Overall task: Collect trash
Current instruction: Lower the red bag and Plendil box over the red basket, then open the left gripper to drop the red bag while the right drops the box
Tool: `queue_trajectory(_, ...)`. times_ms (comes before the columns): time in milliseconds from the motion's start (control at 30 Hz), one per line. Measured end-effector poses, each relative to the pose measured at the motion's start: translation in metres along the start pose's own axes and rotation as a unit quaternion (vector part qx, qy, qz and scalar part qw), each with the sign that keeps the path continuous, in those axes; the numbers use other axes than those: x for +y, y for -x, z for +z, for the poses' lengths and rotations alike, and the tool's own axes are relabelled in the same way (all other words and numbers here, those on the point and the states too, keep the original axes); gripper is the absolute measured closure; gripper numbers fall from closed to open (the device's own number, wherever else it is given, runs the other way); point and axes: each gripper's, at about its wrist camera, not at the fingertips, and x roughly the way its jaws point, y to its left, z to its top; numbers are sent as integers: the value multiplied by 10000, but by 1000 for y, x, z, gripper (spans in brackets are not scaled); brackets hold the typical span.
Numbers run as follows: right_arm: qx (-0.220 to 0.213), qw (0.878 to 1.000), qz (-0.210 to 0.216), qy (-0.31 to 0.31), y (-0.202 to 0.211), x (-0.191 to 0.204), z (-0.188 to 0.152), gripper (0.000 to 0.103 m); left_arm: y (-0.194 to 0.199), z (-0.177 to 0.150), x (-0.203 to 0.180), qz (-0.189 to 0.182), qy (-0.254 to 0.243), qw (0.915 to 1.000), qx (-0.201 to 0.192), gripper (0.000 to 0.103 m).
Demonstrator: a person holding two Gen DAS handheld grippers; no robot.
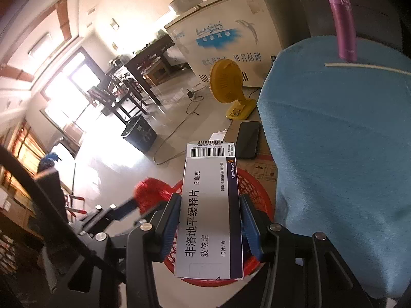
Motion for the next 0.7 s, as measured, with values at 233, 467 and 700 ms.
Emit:
queue_trajectory(233,34,9990,237,-383,-12,-13,6,52,-22,-5,2,-364,64,9988,313,51)
queue_trajectory(467,197,9971,405,-618,-26,-22,9,50,-30,-9,3,-350,74,9985,403,51)
queue_trajectory(700,150,9977,378,-545,-26,-22,7,49,-22,-8,2,-124,-52,9996,260,51)
